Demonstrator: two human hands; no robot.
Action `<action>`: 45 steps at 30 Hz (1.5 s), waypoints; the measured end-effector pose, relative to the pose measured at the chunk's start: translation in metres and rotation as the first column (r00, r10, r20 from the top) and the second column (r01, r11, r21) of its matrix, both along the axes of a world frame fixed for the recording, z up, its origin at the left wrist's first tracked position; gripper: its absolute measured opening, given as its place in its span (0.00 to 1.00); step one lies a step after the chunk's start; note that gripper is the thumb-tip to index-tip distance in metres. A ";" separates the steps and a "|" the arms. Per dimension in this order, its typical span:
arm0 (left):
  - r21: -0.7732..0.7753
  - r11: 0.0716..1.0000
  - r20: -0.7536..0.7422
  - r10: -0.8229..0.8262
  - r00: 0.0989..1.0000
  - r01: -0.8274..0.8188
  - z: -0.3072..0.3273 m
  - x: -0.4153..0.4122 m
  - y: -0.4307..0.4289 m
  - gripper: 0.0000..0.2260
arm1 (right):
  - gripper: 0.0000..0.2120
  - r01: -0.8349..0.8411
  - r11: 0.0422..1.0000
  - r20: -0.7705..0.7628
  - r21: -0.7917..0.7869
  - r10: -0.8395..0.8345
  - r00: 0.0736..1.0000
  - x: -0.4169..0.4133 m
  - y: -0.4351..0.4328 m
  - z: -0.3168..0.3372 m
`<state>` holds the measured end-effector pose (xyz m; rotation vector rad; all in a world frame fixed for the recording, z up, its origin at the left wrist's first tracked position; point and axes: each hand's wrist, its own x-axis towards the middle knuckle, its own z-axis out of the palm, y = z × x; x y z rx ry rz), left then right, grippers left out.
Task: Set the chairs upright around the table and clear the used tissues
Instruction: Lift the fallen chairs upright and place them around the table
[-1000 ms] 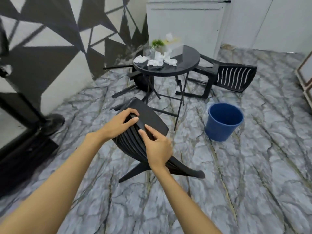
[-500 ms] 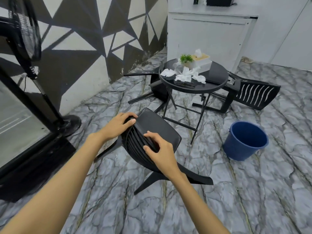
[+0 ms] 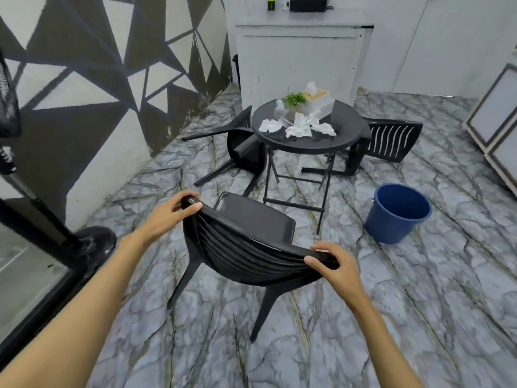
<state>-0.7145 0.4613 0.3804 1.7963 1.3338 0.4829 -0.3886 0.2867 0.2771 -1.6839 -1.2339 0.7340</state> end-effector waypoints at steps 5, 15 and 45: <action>-0.035 0.999 0.041 -0.016 0.999 0.017 -0.007 -0.065 0.040 0.23 | 0.20 0.056 0.997 -0.033 -0.054 -0.058 0.998 -0.050 0.034 0.009; -0.163 0.986 0.156 0.058 0.986 -0.033 -0.040 -0.130 0.076 0.18 | 0.11 0.071 0.996 -0.129 -0.046 -0.076 0.989 -0.087 0.093 -0.002; 0.074 0.989 -0.076 -0.123 0.990 0.128 -0.019 -0.019 0.012 0.16 | 0.27 -0.069 0.977 -0.066 -0.202 0.057 0.996 -0.049 0.075 0.041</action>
